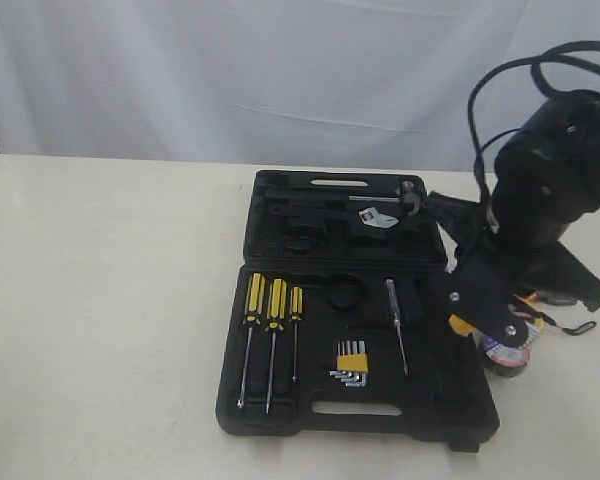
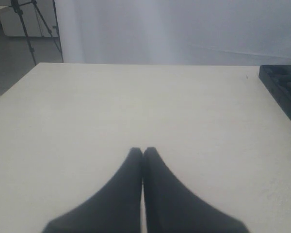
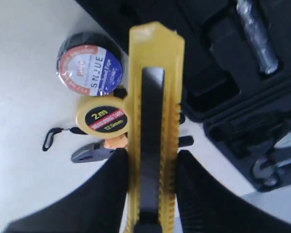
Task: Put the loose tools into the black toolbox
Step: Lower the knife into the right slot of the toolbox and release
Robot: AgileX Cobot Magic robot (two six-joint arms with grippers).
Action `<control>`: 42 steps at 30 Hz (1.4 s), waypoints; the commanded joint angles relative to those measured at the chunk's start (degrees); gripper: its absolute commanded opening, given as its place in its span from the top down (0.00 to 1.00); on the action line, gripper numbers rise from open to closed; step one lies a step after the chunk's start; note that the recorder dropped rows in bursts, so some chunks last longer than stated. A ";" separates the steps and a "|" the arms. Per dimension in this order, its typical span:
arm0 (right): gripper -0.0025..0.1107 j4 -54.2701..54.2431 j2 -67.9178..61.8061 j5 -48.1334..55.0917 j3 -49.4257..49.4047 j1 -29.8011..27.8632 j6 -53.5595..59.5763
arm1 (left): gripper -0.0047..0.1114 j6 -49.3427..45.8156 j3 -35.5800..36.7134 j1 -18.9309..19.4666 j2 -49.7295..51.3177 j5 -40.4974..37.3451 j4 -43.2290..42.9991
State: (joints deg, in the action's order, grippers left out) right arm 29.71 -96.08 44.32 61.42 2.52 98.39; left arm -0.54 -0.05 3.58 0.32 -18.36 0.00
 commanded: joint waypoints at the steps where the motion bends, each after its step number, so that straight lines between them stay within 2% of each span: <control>1: 0.98 -1.67 -1.89 0.31 -0.16 2.32 7.62 | 0.96 0.12 0.05 -0.33 -0.32 0.06 0.00; 8: 0.98 0.16 -7.21 -2.90 -0.16 1.87 16.97 | 0.96 0.12 0.05 -0.33 -0.32 0.06 0.00; 13: 0.98 2.16 -10.90 -5.55 -0.16 1.56 19.35 | 0.96 0.12 0.05 -0.33 -0.32 0.06 0.00; 23: 0.98 4.04 -14.36 -11.24 -0.16 1.56 21.39 | 0.96 0.12 0.05 -0.33 -0.32 0.06 0.00; 34: 0.96 -0.08 -14.36 -11.26 -0.16 1.56 18.82 | 0.96 0.12 0.05 -0.33 -0.32 0.06 0.00; 37: 0.84 -0.71 -14.36 -11.02 -0.16 1.56 15.73 | 0.96 0.12 0.05 -0.33 -0.32 0.06 0.00; 41: 0.53 -0.71 -14.36 -10.89 -0.16 1.56 13.20 | 0.96 0.12 0.05 -0.33 -0.32 0.06 0.00; 42: 0.48 -0.71 -14.36 -10.89 -0.16 1.56 12.75 | 0.96 0.12 0.05 -0.33 -0.32 0.06 0.00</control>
State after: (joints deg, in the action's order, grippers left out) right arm 29.59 -110.42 32.95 61.42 4.46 113.05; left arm -0.54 -0.05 3.58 0.32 -18.36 0.00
